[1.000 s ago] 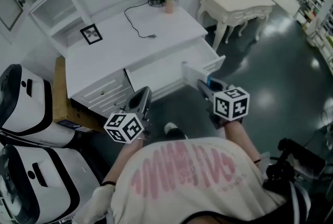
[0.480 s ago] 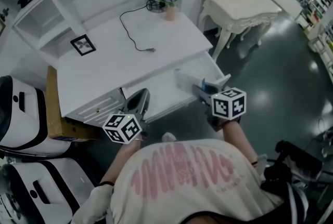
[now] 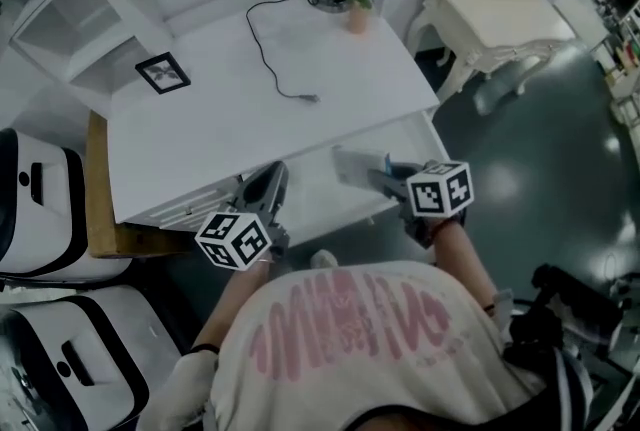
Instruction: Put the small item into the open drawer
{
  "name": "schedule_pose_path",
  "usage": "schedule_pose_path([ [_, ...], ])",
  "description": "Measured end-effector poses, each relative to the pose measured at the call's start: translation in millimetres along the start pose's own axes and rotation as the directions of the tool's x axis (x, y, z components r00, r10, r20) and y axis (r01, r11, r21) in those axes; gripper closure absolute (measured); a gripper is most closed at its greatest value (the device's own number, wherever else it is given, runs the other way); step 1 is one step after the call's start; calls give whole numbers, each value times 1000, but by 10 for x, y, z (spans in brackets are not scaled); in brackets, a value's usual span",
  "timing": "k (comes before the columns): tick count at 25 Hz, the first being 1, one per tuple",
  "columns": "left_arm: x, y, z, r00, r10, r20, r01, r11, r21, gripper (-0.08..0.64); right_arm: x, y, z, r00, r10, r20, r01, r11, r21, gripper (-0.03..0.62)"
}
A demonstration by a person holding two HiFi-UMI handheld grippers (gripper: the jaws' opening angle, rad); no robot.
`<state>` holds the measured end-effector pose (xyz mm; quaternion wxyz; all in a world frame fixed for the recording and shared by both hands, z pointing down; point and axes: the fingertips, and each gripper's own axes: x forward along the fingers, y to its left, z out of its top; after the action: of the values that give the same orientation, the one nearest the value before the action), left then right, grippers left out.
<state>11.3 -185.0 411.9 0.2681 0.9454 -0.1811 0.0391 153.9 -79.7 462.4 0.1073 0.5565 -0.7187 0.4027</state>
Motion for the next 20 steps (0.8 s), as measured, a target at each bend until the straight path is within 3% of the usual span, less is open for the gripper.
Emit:
schedule_pose_path([
  [8, -11, 325, 23, 998, 63, 18, -63, 998, 7, 531, 431, -152, -210, 982, 60, -177, -65, 998, -24, 506],
  [14, -176, 555, 17, 991, 134, 28, -134, 991, -6, 531, 713, -242, -491, 945, 78, -319, -104, 992, -67, 506],
  [20, -306, 763, 53, 980, 195, 45, -194, 980, -35, 531, 925, -351, -691, 896, 99, -433, -134, 990, -49, 506],
])
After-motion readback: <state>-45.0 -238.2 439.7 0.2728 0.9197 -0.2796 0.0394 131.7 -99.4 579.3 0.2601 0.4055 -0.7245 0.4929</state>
